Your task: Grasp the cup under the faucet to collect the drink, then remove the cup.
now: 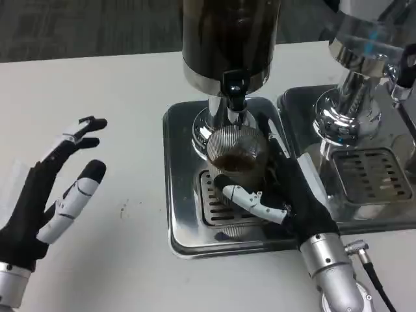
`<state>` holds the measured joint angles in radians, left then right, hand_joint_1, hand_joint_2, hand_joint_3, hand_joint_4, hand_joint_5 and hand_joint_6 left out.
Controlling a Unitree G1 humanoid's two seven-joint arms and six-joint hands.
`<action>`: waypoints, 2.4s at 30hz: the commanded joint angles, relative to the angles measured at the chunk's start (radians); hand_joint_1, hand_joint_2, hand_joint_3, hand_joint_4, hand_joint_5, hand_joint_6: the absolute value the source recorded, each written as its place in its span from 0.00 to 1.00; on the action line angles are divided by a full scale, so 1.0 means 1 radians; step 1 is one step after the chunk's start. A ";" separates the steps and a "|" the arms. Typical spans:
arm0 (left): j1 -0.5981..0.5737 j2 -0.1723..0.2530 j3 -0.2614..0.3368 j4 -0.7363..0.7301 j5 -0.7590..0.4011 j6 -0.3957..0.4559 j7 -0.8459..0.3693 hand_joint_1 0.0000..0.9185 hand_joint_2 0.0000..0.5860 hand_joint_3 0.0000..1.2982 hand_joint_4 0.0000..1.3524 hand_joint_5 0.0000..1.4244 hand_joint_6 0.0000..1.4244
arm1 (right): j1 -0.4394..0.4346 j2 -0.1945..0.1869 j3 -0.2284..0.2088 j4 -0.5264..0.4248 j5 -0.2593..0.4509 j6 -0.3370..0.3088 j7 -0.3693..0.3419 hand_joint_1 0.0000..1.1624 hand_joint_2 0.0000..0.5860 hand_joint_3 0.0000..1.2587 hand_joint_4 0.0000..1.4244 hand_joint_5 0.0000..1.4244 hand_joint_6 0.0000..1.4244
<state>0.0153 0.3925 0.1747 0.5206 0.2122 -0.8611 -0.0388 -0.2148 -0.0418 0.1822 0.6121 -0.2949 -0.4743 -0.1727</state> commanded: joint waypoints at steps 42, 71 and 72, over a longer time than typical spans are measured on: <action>0.058 0.027 -0.021 0.040 -0.016 0.001 0.062 0.00 0.39 0.23 0.16 0.21 0.09 | -0.082 0.037 0.005 0.130 -0.038 -0.023 -0.149 0.86 0.34 0.35 0.35 0.33 0.41; 0.032 0.038 -0.058 0.065 -0.013 -0.003 0.023 0.00 0.36 0.23 0.17 0.21 0.09 | -0.020 0.047 0.002 0.037 -0.074 -0.059 -0.276 0.92 0.25 0.44 0.42 0.45 0.58; 0.029 0.039 -0.061 0.067 -0.014 -0.003 0.018 0.00 0.36 0.23 0.17 0.21 0.09 | -0.015 0.046 0.001 0.026 -0.073 -0.056 -0.273 0.93 0.26 0.44 0.42 0.45 0.58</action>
<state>0.0600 0.4168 0.1285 0.5743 0.2032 -0.8611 -0.0029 -0.2408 0.0007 0.1910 0.6902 -0.3682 -0.5119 -0.4330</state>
